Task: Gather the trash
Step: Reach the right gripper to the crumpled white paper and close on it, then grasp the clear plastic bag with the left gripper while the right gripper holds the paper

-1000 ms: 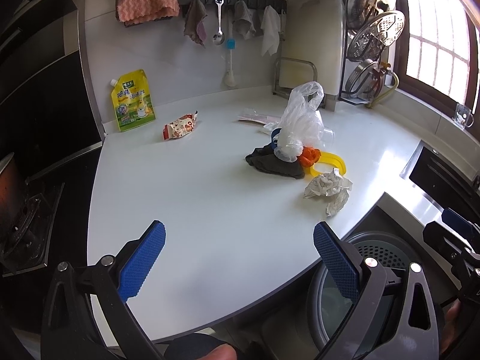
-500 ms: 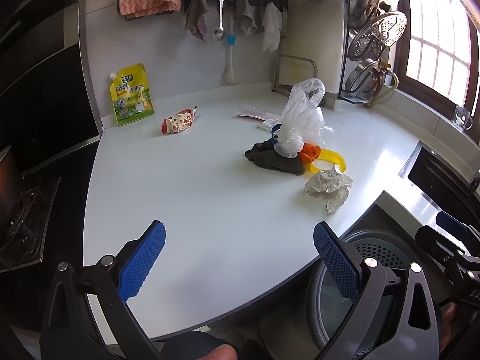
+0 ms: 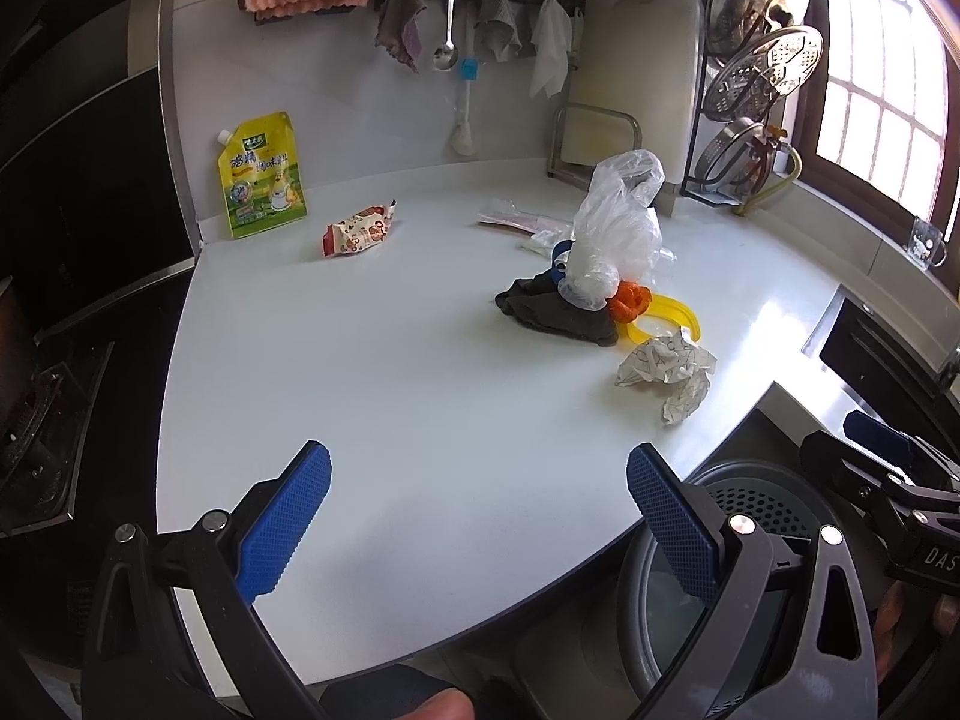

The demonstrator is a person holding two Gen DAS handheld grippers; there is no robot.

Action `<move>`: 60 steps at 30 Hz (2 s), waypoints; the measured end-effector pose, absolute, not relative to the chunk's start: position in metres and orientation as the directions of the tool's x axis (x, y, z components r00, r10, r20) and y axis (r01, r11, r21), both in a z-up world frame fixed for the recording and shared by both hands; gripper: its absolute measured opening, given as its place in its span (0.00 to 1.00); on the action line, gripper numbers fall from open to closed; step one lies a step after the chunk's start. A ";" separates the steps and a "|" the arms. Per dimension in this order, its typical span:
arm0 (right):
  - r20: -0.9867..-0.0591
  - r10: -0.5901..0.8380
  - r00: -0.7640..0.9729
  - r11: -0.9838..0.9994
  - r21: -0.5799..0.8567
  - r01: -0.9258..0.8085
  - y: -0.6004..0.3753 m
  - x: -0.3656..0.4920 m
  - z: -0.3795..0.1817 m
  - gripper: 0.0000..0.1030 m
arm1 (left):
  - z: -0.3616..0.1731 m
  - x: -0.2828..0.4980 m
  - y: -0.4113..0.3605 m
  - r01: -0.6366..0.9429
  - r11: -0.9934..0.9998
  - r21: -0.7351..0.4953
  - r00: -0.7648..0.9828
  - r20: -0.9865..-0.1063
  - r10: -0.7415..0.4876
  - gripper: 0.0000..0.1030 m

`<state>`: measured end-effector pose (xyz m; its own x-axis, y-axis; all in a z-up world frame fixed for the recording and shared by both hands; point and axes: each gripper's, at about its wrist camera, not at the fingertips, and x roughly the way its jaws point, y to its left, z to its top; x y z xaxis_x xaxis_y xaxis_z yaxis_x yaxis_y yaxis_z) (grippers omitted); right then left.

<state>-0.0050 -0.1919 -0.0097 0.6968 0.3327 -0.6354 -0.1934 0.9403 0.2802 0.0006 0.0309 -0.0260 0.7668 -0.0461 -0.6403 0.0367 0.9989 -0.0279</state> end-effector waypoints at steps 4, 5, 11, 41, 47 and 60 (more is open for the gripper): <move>-0.648 0.346 0.678 0.936 0.291 -0.200 -0.185 0.015 -0.016 0.92 | -0.029 0.006 0.038 0.022 0.999 -0.030 0.762 -0.647 -0.037 0.94; -0.651 0.348 0.675 0.935 0.295 -0.197 -0.184 0.021 -0.018 0.92 | -0.030 0.007 0.040 0.018 0.999 -0.031 0.761 -0.648 -0.034 0.94; -0.676 0.333 0.658 0.940 0.289 -0.179 -0.173 0.055 -0.028 0.92 | -0.038 0.017 0.048 0.002 0.999 -0.033 0.749 -0.662 -0.024 0.94; -0.653 0.423 0.628 0.904 0.355 -0.239 -0.179 0.086 -0.043 0.17 | -0.027 0.086 0.010 0.163 0.985 -0.057 0.767 -0.621 -0.163 0.94; -0.628 0.410 0.661 0.907 0.359 -0.221 -0.203 0.063 -0.035 0.17 | -0.014 0.126 -0.026 0.223 0.975 -0.024 0.778 -0.598 -0.193 0.94; -0.594 0.409 0.693 0.904 0.368 -0.218 -0.226 0.043 -0.031 0.17 | -0.021 0.179 -0.074 0.299 0.949 0.101 0.763 -0.623 -0.174 0.47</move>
